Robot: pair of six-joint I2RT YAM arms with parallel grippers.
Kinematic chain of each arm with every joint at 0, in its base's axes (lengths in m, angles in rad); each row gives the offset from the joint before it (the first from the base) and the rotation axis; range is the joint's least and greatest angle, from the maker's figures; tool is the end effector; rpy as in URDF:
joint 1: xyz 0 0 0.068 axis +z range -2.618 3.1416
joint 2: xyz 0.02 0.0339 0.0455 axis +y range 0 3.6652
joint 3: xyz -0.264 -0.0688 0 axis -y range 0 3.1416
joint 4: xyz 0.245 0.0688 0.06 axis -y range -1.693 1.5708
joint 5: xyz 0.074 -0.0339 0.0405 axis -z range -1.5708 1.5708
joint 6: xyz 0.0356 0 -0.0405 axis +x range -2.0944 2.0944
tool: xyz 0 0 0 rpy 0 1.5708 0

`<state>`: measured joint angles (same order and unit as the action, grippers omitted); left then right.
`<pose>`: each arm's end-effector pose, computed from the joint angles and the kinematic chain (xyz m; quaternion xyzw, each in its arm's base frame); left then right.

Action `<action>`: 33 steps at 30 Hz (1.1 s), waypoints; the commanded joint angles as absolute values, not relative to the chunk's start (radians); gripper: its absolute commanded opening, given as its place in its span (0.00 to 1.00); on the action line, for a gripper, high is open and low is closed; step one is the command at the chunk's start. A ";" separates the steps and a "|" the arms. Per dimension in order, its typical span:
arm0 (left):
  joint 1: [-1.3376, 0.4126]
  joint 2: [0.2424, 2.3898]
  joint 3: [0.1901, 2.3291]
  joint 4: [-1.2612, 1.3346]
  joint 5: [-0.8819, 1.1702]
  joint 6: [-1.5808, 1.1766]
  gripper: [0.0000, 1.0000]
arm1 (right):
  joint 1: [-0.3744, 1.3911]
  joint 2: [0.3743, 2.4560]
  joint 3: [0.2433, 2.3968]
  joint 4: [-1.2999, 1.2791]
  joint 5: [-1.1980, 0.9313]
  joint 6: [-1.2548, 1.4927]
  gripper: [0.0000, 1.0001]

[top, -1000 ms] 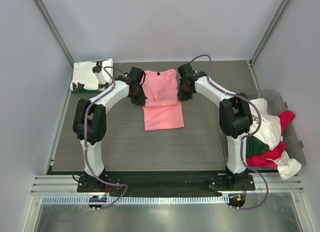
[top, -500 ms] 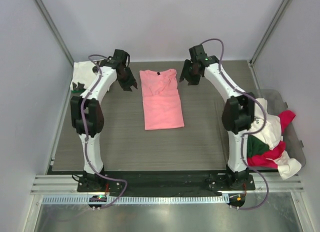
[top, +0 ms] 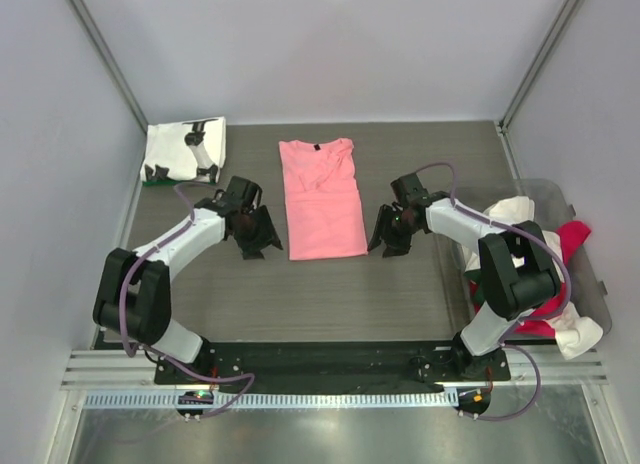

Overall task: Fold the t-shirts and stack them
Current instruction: Fold the tshirt

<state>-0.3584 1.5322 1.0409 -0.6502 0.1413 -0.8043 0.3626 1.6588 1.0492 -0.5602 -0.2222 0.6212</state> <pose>0.2788 -0.1098 0.2153 -0.2008 0.9538 -0.1743 0.1397 0.2972 0.1211 0.1853 0.1037 0.9686 0.1893 0.1231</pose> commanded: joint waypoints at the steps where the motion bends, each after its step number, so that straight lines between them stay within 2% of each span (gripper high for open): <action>1: -0.362 1.468 0.974 -0.496 0.175 -0.854 0.56 | 0.365 1.601 1.003 -0.424 -0.282 0.653 0.52; 17: -0.423 1.517 0.858 -0.371 0.175 -0.910 0.49 | 0.365 1.715 0.937 -0.322 -0.314 0.655 0.45; 23: -0.452 1.565 0.835 -0.328 0.173 -0.937 0.45 | 0.365 1.735 0.913 -0.299 -0.328 0.652 0.33; 27: -0.463 1.585 0.818 -0.296 0.183 -0.948 0.45 | 0.365 1.736 0.897 -0.285 -0.331 0.650 0.21; 33: -0.468 1.605 0.808 -0.287 0.172 -0.951 0.44 | 0.365 1.755 0.888 -0.278 -0.336 0.643 0.14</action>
